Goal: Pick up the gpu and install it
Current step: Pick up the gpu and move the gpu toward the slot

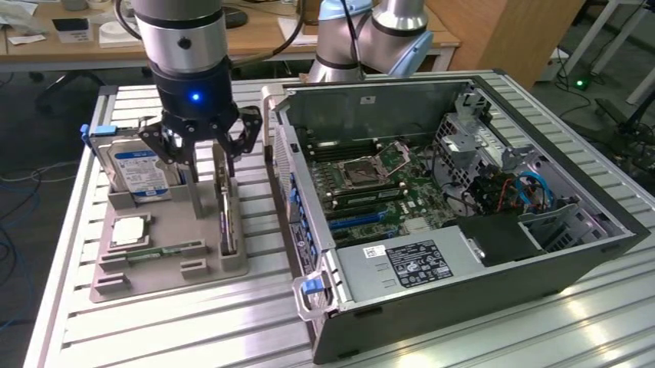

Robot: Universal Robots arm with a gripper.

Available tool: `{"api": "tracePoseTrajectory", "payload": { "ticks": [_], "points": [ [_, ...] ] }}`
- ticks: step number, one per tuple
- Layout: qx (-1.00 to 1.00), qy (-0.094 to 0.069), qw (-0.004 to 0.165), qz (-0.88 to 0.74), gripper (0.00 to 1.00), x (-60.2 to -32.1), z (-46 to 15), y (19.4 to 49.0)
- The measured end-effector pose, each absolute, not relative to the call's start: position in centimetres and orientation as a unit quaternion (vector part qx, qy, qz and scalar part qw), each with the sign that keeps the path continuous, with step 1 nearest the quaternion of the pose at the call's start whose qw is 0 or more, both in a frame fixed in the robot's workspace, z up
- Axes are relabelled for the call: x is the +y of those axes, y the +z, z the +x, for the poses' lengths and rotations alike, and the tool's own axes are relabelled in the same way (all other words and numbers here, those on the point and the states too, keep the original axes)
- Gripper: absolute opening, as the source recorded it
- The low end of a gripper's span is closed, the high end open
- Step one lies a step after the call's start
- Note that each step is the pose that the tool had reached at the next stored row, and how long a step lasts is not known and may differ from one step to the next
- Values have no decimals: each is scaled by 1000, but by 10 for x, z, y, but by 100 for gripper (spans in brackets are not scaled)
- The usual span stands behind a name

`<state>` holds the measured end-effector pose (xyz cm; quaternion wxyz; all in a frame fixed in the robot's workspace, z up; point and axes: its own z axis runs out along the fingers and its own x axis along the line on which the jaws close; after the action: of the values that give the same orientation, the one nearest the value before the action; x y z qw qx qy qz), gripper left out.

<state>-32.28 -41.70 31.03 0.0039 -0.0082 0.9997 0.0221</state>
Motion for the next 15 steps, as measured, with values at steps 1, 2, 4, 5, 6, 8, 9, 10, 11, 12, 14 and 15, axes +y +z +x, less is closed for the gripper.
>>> {"api": "tracePoseTrajectory", "payload": {
  "ticks": [1,2,4,5,6,8,9,10,11,12,14,15],
  "points": [
    [1000,22,4,-8,53,-417,-323,309],
    [1000,22,4,-8,53,-417,-323,307],
    [1000,22,4,-8,53,-417,-323,304],
    [1000,22,4,-8,53,-417,-323,303],
    [1000,22,4,-8,53,-417,-323,301],
    [1000,22,4,-8,53,-417,-323,298],
    [1000,22,4,-8,53,-418,-323,296],
    [1000,22,3,-8,53,-418,-323,295],
    [1000,22,2,-8,53,-418,-323,293],
    [1000,22,1,-8,53,-419,-323,291],
    [1000,22,1,-8,53,-420,-323,288],
    [1000,22,1,-8,53,-420,-323,286]
  ]
}}
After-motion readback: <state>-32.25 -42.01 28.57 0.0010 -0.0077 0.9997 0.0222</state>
